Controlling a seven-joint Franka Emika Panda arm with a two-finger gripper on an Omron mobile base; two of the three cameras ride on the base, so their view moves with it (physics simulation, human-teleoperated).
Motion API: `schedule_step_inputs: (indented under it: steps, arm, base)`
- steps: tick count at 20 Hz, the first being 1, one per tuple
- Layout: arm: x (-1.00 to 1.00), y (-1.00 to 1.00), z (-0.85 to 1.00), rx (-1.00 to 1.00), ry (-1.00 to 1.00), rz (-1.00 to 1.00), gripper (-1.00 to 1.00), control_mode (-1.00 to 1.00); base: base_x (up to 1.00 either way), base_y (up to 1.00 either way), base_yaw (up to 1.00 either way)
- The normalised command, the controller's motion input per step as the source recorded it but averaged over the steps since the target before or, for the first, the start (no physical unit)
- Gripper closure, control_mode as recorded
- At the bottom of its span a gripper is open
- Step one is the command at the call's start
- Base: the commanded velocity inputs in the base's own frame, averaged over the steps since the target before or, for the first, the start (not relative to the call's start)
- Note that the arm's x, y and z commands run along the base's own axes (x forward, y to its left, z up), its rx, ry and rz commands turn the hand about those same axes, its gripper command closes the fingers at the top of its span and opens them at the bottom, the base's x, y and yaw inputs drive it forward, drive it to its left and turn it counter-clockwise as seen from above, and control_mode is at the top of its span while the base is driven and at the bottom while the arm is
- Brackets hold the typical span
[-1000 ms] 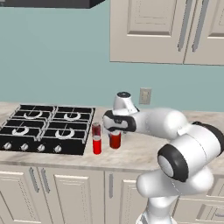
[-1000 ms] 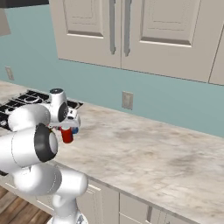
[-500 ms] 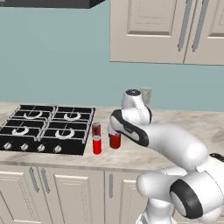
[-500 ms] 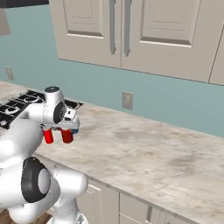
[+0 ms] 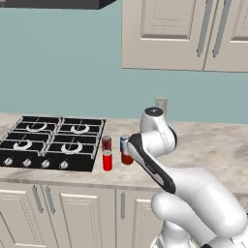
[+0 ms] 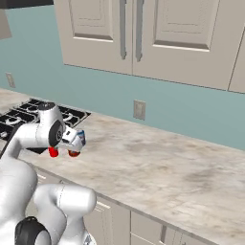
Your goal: Four empty soda cans are scattered around the kitchen. Gather all the cans and cluster them next to the stove for recycling.
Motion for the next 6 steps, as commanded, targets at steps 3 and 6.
schedule_step_inputs:
  steps: [3,6]
  arm:
    - [-0.15,-0.11,0.02,0.00,-0.05,-0.07,-1.00,-1.00]
    - [0.01,-0.10,0.00,0.01,-0.01,0.00,-1.00,-1.00]
  base:
    - [0.00,0.00,0.00]
    - [0.00,0.00,0.00]
